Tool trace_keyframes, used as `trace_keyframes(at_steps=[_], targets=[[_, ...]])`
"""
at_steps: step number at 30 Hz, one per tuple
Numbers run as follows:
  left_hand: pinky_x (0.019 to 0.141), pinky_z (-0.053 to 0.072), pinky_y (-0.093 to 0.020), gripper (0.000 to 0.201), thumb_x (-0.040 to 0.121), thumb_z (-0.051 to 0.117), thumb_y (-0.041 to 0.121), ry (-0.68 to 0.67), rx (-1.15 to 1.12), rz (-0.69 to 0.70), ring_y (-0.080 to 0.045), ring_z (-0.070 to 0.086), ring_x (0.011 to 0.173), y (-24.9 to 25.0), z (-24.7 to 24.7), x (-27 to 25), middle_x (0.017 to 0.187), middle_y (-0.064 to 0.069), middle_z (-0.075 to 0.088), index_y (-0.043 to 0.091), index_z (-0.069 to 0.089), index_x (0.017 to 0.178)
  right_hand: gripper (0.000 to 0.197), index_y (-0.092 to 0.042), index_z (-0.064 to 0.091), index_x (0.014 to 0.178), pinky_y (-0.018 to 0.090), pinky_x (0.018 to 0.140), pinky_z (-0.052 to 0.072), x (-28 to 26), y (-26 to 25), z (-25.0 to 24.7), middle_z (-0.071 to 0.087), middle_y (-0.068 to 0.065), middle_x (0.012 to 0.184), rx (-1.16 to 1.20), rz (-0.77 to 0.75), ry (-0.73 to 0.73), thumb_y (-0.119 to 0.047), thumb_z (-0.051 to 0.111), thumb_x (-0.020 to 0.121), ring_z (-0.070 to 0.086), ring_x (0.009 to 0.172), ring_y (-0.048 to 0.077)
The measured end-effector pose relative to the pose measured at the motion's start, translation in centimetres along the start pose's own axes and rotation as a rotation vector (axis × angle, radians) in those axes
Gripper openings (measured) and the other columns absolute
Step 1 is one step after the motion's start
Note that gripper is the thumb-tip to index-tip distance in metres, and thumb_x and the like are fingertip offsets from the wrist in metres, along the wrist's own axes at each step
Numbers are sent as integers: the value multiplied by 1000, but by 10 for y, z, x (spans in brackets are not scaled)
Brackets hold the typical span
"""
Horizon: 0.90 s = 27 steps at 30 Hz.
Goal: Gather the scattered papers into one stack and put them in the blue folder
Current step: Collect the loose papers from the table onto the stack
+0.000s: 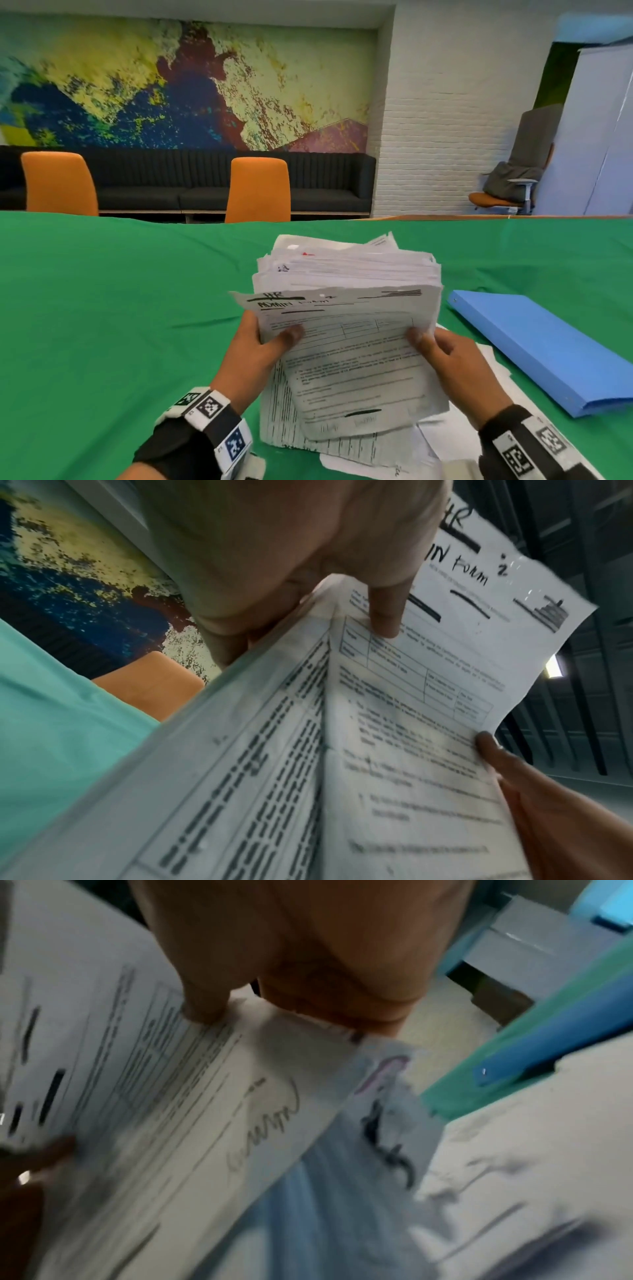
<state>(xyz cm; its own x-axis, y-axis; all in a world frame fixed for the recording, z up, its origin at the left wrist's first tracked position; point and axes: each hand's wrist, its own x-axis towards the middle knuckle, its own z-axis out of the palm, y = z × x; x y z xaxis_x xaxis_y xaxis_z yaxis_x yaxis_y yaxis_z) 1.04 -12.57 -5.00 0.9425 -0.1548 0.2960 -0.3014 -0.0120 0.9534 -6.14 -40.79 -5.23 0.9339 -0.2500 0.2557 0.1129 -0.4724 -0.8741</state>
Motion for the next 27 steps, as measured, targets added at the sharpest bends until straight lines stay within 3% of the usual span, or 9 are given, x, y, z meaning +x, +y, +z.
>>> trace_keyframes(at_steps=[2, 6, 9, 11, 13, 16, 18, 23, 27], targets=[[96, 53, -36, 50, 76, 76, 33, -29, -11, -35, -7, 70, 104, -1, 1, 0, 114, 13, 73, 23, 56, 121, 53, -33, 76, 96, 23, 72, 51, 0, 4, 1, 77, -13, 94, -118, 57, -58, -70, 38, 92, 73, 87, 12], [98, 54, -47, 46, 81, 76, 25, -60, -18, -81, -17, 72, 105, -5, 3, 1, 116, 2, 75, 15, 60, 122, 60, -30, 75, 101, 16, 70, 53, -4, 5, 3, 78, -13, 95, -139, 109, -151, -70, 31, 94, 75, 82, 4], [96, 55, -50, 43, 80, 77, 14, -40, -39, -86, -20, 73, 104, -8, 4, 1, 114, -1, 75, 13, 61, 120, 63, -29, 71, 109, 28, 79, 61, -5, 3, 6, 80, -15, 96, -39, 92, -176, -81, 41, 86, 77, 83, 6], [93, 56, -51, 43, 81, 76, 8, -35, -32, -61, -22, 72, 104, -9, 3, 0, 115, -3, 75, 15, 59, 121, 38, -37, 60, 120, 40, 88, 62, -6, -1, 6, 76, -22, 106, 80, 39, -119, -62, 58, 92, 75, 94, 6], [92, 56, -53, 44, 82, 74, 2, -30, -40, -54, -25, 72, 105, -10, 0, 1, 115, -6, 74, 14, 57, 121, 39, -38, 57, 121, 47, 90, 62, -4, -5, 4, 76, -19, 111, 188, 3, -62, -44, 69, 85, 75, 98, 10], [93, 55, -55, 40, 82, 73, -1, -37, -36, -67, -27, 73, 103, -11, -5, 2, 112, -7, 75, 11, 58, 117, 67, -32, 67, 116, 48, 86, 62, -4, -12, 3, 79, -10, 108, 242, -42, -36, -75, 75, 65, 77, 95, 16], [94, 55, -56, 37, 83, 73, -2, -41, -35, -68, -27, 73, 102, -10, -6, 2, 111, -8, 76, 10, 60, 115, 80, -33, 67, 116, 46, 83, 62, -3, -12, 4, 79, -5, 109, 291, -46, -20, -85, 73, 56, 77, 94, 18], [95, 54, -55, 37, 86, 71, 2, -66, -32, -12, -26, 71, 106, -3, -3, -1, 115, -7, 74, 12, 59, 120, 44, -37, 62, 117, 50, 84, 63, -2, -8, 15, 77, -8, 109, 309, -72, 71, -59, 70, 80, 76, 96, 17], [96, 54, -49, 58, 80, 78, 5, -16, -52, 58, -22, 69, 111, 2, 0, -2, 121, -4, 71, 21, 50, 128, 35, -42, 58, 119, 44, 90, 60, -4, -6, 24, 72, -21, 111, 236, -125, 138, -47, 63, 85, 71, 102, 8]])
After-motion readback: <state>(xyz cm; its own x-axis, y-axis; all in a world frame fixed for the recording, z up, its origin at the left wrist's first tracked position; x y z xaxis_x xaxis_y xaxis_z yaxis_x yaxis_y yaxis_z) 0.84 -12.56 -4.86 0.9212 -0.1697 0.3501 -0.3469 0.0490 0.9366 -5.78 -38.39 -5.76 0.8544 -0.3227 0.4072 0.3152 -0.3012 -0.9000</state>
